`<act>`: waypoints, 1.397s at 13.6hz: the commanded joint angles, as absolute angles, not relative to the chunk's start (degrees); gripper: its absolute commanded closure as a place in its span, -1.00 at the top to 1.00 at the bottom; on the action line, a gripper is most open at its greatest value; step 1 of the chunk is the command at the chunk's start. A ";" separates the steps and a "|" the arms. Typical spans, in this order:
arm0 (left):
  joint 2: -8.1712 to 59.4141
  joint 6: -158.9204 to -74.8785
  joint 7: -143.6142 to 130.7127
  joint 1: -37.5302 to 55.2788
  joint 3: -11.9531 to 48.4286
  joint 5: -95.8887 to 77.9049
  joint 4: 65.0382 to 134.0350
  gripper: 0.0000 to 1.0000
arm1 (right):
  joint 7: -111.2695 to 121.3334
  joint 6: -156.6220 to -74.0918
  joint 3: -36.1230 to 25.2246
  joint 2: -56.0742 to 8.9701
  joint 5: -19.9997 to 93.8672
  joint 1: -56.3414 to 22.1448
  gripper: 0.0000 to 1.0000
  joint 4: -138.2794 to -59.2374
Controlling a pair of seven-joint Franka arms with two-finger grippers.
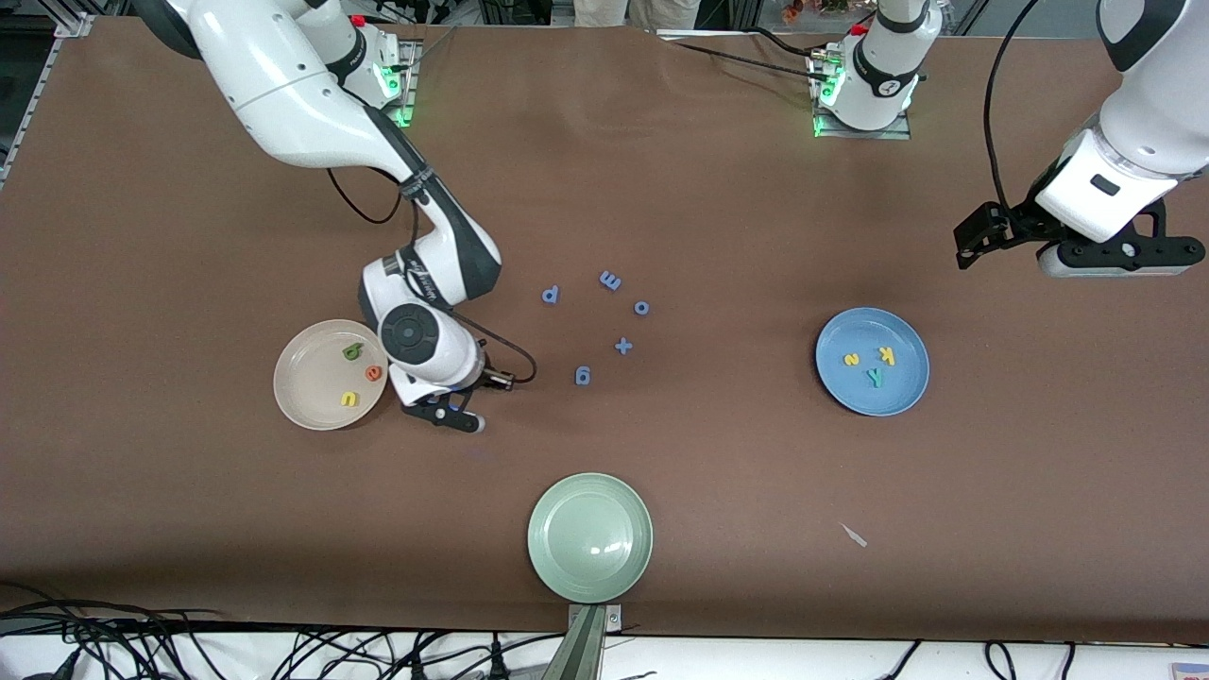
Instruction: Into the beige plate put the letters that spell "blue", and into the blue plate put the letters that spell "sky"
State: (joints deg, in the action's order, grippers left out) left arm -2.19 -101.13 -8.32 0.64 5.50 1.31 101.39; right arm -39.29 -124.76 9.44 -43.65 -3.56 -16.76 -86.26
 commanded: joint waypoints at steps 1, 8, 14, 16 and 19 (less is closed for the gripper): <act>-3.34 -100.81 -6.42 1.85 3.43 -0.53 102.39 1.00 | -29.04 -118.84 9.67 -37.11 -3.78 -11.79 -0.66 -89.90; -2.99 -100.20 -5.28 1.58 2.99 -1.24 101.69 1.00 | -10.28 -116.82 6.24 -24.09 -3.69 -3.78 1.00 -102.13; -2.11 -96.95 -5.27 1.76 3.16 -1.05 99.50 1.00 | -10.11 -111.02 6.24 -19.08 -3.16 -3.60 1.00 -98.98; -2.02 -96.59 -5.01 1.76 3.25 -0.10 99.23 1.00 | -10.11 -106.72 6.24 -16.45 -2.99 -3.52 1.00 -96.78; -1.93 -96.50 -5.10 1.85 3.60 0.88 98.79 1.00 | -9.67 -96.53 6.24 -13.11 -2.90 -3.52 1.00 -90.72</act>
